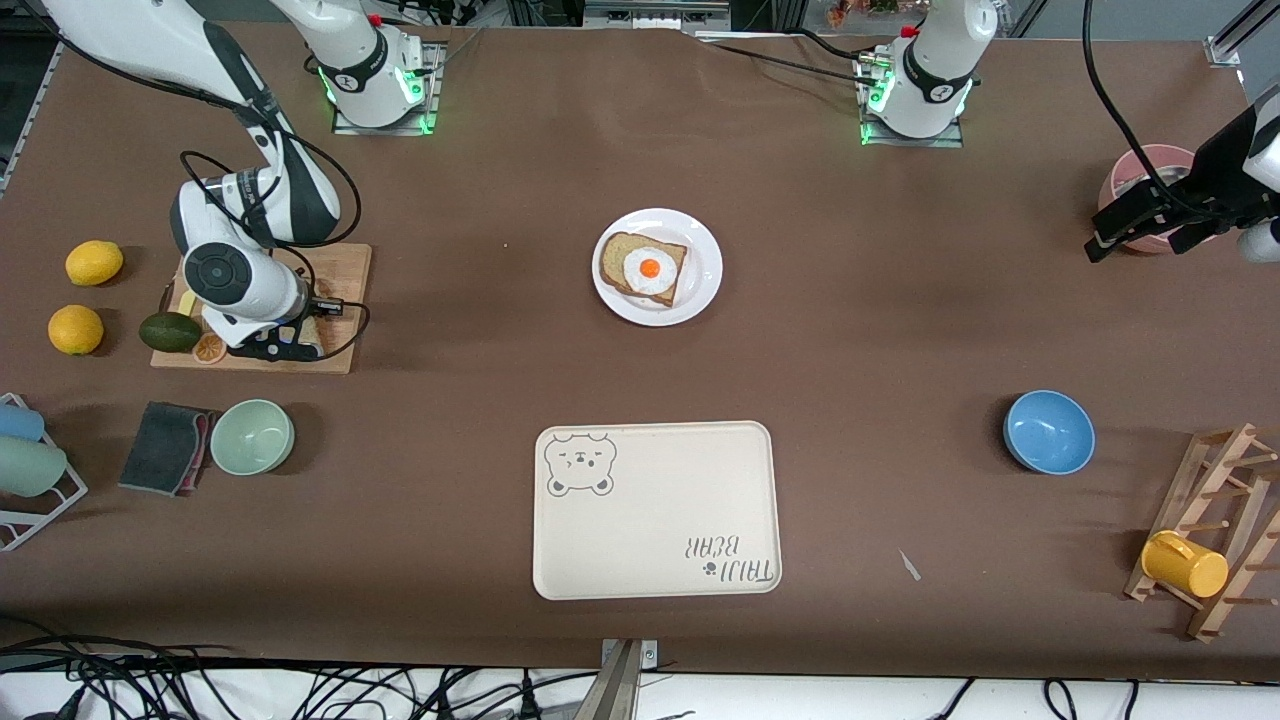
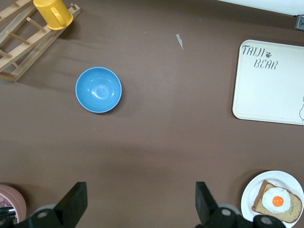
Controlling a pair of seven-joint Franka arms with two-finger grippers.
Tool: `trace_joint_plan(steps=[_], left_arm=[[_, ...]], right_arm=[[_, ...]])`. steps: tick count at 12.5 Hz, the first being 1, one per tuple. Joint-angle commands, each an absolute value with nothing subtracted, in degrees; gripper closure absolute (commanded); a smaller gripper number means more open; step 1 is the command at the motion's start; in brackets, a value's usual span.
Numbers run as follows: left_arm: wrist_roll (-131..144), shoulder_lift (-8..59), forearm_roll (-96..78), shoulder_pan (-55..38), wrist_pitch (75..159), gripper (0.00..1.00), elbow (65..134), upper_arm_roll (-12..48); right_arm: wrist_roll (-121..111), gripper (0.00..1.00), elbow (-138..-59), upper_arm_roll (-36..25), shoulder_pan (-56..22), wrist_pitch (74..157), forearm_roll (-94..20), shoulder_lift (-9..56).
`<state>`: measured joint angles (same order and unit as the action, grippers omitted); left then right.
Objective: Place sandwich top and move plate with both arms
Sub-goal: 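Close the right gripper on the bread slice edge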
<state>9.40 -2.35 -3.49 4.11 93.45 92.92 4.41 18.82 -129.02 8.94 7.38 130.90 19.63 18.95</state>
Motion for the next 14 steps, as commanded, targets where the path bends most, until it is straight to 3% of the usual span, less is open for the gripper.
trace_joint_plan(steps=[1, 5, 10, 14], left_arm=[[8.3, -1.5, -5.2, 4.0, 92.4, 0.0, 91.0, 4.2], [8.5, -1.5, -6.0, 4.1, 92.4, 0.0, 91.1, 4.2], [8.5, -1.5, -6.0, 4.1, 92.4, 0.0, 91.1, 4.2], [8.3, -1.5, -6.0, 4.1, 92.4, 0.0, 91.1, 4.2]], right_arm=[[19.4, 1.0, -130.2, 8.7, 7.8, 129.6, 20.7, 17.8], [19.3, 1.0, -130.3, 8.7, 7.8, 129.0, 21.7, 17.2], [17.8, 1.0, -129.8, 9.3, 7.6, 122.7, 22.0, 10.9], [28.8, 1.0, -128.1, 16.1, 7.5, 118.8, 20.8, 9.1]])
